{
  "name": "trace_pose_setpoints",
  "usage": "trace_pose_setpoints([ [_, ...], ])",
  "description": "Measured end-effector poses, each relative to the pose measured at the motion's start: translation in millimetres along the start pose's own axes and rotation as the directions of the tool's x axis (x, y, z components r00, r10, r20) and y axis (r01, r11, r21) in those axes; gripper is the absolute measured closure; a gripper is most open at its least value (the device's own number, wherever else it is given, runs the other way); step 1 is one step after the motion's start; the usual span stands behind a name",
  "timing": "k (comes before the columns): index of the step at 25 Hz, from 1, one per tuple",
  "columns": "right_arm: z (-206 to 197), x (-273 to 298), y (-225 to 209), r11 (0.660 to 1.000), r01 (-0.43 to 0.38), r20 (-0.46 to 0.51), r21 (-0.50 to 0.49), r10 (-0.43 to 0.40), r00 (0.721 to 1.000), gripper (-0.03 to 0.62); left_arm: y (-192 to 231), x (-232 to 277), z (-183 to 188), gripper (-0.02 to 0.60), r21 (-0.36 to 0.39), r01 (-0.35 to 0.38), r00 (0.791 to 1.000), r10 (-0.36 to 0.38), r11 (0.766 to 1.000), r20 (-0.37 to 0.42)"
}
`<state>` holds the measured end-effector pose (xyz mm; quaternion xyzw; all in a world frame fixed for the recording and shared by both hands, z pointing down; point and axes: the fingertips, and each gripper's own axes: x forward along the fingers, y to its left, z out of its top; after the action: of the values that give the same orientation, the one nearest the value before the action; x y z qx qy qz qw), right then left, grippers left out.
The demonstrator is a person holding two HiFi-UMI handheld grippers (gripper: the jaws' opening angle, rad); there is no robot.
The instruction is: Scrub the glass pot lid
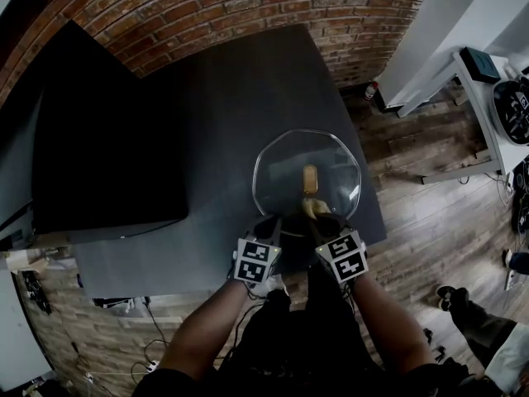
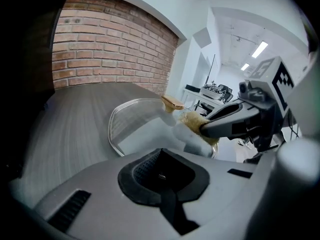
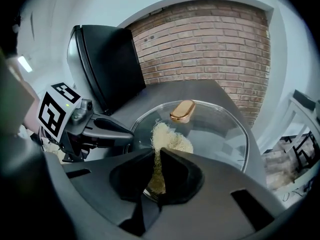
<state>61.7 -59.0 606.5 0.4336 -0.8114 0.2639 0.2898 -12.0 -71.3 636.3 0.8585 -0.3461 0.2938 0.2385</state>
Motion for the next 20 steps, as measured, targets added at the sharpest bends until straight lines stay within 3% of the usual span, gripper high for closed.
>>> trace_pose_setpoints([
  [20,-2,-20,-134,0.988,0.131,-0.050,0.085,-0.127,0.991,0.551,-3,3,-2,0.551,-0.004,-0.025,1.000,0.025,1.000,-0.010],
])
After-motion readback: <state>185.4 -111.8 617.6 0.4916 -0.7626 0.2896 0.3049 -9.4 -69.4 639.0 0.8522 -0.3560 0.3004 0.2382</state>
